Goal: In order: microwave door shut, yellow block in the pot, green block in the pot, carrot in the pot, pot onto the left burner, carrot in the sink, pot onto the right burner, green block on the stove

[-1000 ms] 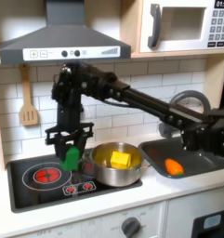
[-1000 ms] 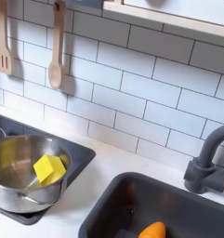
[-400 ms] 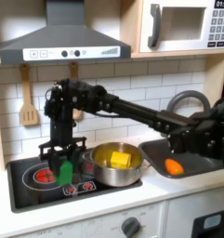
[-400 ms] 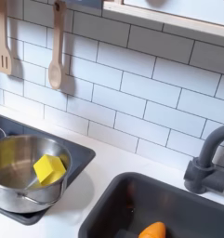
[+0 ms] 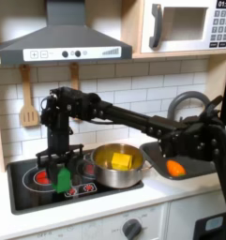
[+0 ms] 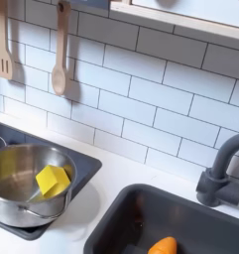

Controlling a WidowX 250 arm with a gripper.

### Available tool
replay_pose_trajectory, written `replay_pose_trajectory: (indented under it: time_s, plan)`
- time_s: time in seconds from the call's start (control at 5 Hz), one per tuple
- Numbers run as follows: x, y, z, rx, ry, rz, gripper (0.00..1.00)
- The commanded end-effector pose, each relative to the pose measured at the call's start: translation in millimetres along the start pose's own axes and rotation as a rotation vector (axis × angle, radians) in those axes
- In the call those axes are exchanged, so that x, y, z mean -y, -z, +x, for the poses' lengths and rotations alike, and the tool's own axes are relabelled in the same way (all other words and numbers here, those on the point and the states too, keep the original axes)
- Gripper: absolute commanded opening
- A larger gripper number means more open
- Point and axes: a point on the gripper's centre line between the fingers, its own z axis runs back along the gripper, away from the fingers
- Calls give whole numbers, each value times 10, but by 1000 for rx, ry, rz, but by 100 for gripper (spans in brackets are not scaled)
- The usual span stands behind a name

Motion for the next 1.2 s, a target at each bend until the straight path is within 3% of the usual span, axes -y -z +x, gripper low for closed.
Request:
replay_pose_trajectory:
  time_s: [0.0, 0.4, 0.6, 0.8, 1.0]
  plan:
    - [37, -38, 42, 6, 16, -13, 100]
    - [215, -204, 84, 36, 67, -29, 100]
    - [406, -330, 129, 60, 115, -24, 100]
    - [658, -306, 169, 47, 168, -39, 100]
    - [837, -447, 149, 83, 214, -54, 100]
